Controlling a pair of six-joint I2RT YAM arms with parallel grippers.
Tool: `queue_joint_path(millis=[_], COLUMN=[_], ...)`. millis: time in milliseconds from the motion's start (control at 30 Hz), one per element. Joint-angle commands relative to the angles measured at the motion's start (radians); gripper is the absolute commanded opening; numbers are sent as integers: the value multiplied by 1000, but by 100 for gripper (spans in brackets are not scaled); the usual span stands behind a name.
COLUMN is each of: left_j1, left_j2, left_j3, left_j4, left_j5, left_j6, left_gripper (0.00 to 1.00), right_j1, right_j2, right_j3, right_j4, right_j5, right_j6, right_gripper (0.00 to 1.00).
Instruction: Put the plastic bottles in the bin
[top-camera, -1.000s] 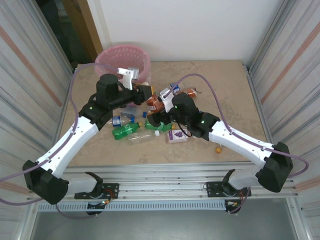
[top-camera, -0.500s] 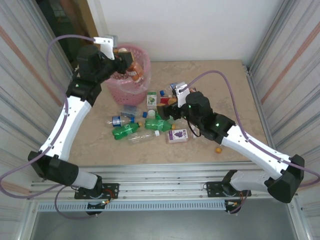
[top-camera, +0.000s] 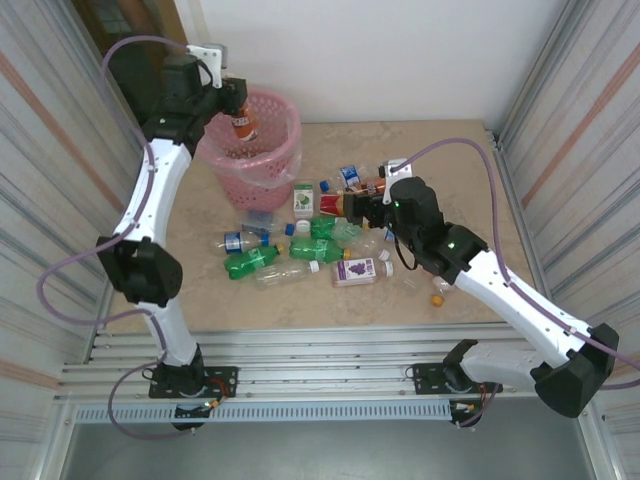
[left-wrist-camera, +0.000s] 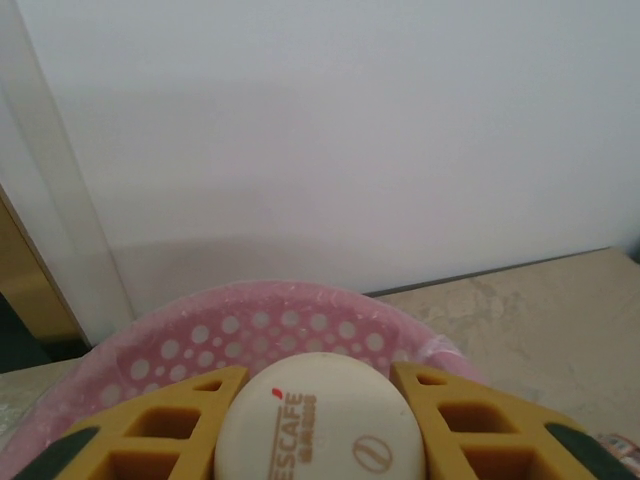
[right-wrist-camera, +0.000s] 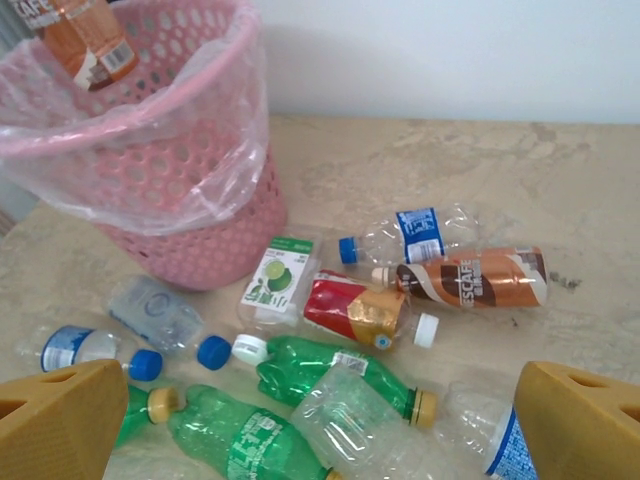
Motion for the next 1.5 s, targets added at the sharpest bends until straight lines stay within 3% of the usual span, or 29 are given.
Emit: queue_joint_path(millis=[0,500,667,967,1467], left_j1=[17,16,16,16,11], left_j2=[71,183,230,225,101], left_j3=[134,135,134,130,113], left_j4=[-112,-250,-294,-358,-337], left_j5=[26,81,67,20,-1], left_j6=[40,0,10,18,-3], left_gripper=[9,15,30,67,73], right_j1=[-27,-149,-163,-167,-209], right_j2=[-31,-81,-81,-71,-34], right_j3=[-7,-57,-60,-56,-52], right_j4=[-28,-70,-85,-108,-138], right_j5=[9,-31,-32,-30,-60], right_j6=[62,197,214,217,218], right_gripper=[98,98,98,98,98])
